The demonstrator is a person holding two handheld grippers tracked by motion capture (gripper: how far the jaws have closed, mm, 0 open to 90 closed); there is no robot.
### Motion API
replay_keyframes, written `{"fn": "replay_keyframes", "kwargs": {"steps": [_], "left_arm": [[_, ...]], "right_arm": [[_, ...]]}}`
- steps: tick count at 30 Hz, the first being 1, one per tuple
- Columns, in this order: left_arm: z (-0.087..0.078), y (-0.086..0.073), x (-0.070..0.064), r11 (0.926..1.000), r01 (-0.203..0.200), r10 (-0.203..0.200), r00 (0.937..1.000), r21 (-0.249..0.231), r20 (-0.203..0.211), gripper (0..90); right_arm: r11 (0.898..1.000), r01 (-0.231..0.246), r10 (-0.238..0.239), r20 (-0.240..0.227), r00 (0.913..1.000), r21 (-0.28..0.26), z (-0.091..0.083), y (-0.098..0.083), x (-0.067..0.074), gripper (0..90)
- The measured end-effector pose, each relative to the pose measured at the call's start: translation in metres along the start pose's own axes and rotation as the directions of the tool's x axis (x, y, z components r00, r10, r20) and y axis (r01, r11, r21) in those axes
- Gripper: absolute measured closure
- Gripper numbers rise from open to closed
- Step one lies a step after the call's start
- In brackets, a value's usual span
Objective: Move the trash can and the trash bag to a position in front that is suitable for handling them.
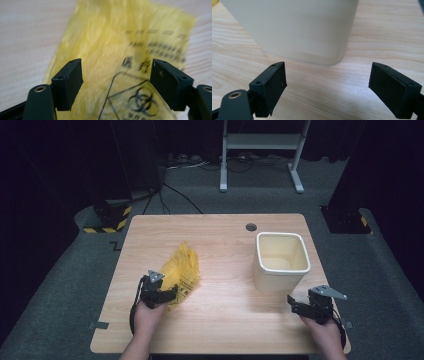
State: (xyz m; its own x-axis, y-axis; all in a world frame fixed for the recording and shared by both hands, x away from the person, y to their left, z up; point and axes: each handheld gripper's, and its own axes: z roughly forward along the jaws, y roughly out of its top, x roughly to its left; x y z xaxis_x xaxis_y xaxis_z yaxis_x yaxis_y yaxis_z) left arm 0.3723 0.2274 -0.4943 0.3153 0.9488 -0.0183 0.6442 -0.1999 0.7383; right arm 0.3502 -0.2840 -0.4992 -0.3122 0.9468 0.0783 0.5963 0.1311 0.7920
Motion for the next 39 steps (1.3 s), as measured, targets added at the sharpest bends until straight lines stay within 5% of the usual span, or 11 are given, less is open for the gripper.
{"fn": "replay_keyframes", "kwargs": {"steps": [9,12,22,28,39], "left_arm": [[-0.009,0.005,0.0,0.998,-0.001,0.003,0.9996,-0.063,0.029,24.4],[-0.008,0.005,0.0,0.9961,0.0,0.005,0.9987,-0.089,0.051,23.5],[-0.013,0.006,-0.004,0.9853,-0.04,0.051,0.997,-0.166,0.058,16.4],[-0.014,0.006,-0.007,0.9848,-0.035,0.046,0.997,-0.17,0.062,14.8],[-0.007,0.002,-0.009,0.9922,-0.054,0.065,0.9935,-0.112,0.094,14.8]], "right_arm": [[0.993,-0.005,0.003,-0.018,0.9998,-0.118,-0.026,0.008,0.002,14.1],[0.977,0.004,-0.011,-0.034,0.9994,-0.211,-0.04,0.013,0.008,14.3],[0.939,0.037,-0.044,-0.015,0.9989,-0.343,-0.059,0.021,0.017,19.8],[0.926,0.031,-0.038,-0.009,0.9992,-0.377,-0.067,0.029,0.018,24.2],[0.929,0.03,-0.027,0.015,0.9995,-0.37,-0.067,0.044,0.016,26.2]]}}
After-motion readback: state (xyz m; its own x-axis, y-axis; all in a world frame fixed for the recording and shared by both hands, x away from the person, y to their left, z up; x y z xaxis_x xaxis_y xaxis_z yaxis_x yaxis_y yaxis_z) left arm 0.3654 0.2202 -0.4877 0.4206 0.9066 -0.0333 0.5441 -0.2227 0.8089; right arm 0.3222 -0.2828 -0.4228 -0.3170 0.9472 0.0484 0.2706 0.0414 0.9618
